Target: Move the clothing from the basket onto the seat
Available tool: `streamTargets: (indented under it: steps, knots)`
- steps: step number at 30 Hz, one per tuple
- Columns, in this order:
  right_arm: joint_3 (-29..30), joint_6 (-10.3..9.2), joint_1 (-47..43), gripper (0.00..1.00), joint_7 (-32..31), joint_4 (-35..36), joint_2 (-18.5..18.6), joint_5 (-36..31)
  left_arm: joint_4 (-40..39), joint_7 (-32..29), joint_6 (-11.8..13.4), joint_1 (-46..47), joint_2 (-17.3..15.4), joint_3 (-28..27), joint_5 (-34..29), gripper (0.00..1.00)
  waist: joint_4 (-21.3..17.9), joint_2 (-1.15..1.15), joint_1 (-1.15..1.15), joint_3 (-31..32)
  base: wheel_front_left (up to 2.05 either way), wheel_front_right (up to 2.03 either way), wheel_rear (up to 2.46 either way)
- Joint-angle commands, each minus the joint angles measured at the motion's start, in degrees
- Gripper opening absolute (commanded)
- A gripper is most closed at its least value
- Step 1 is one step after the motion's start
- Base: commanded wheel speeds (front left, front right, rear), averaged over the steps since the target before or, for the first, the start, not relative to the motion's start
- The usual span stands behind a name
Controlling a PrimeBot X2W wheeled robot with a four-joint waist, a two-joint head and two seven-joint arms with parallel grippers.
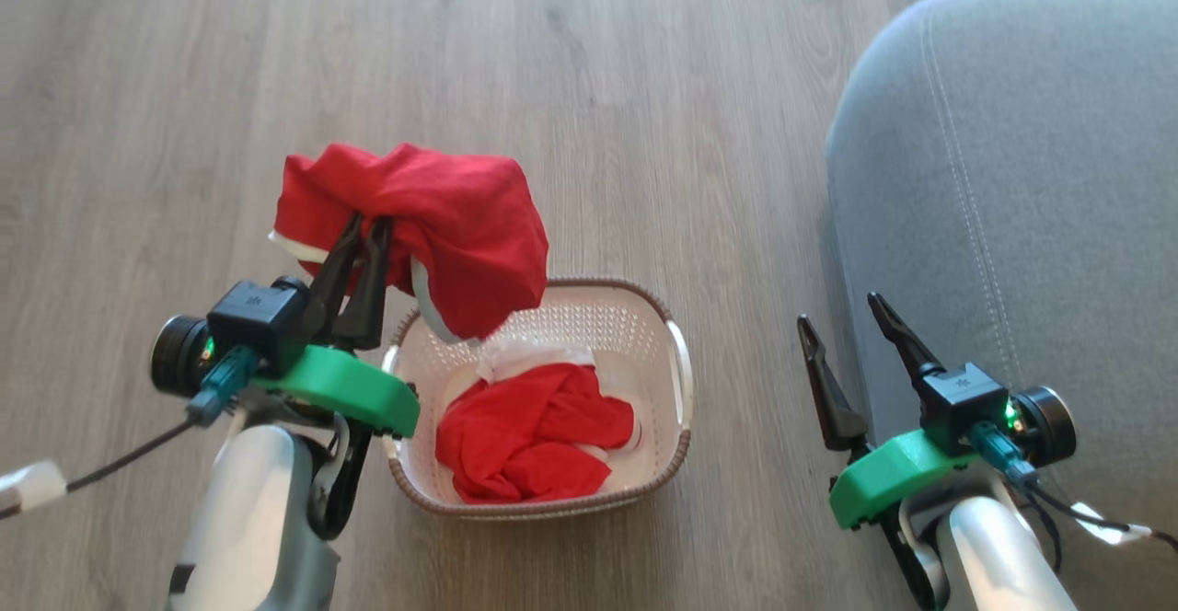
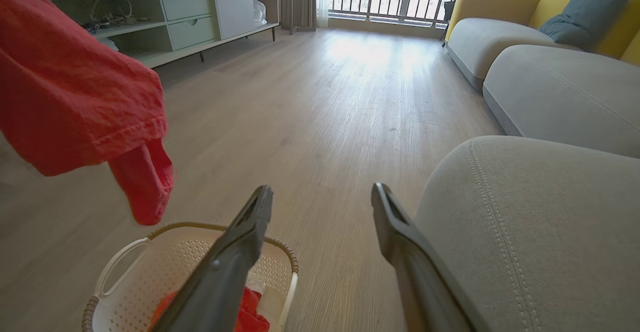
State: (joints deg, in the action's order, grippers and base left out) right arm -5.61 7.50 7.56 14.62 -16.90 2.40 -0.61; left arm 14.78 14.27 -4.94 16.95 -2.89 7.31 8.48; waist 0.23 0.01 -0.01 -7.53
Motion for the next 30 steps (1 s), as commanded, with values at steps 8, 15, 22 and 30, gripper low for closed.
streamTargets:
  steps: [8, 15, 22, 30]
  knots:
    - [-1.29, -0.01, -1.65, 1.0, 0.38, 2.77, 0.48, 0.14, -13.61, 0.73, 0.01, -1.45, -0.01, -2.51, 4.64, 0.0, 2.26, -0.01, 0.01, 4.2, 0.0, 0.0, 0.0]
    - [-1.65, -0.01, -2.35, 1.0, 0.38, 3.11, 0.48, 0.5, -20.94, 0.73, 0.75, -0.7, 0.0, -1.06, 4.94, 0.0, 2.67, -0.01, 0.01, 5.16, 0.0, 0.0, 0.0]
    - [-1.51, -0.01, -2.84, 1.0, 0.38, 5.74, 0.48, 0.61, -26.5, 0.73, 0.14, -0.82, 0.01, 2.49, 3.92, 0.0, 2.44, -0.01, 0.01, 5.37, 0.0, 0.0, 0.0]
    - [-1.03, -0.01, -3.33, 1.0, 0.38, 6.68, 0.48, 0.73, -26.57, 0.73, -0.32, -2.55, 0.01, 7.25, 3.78, 0.0, 1.63, -0.01, 0.01, 4.96, 0.0, 0.0, 0.0]
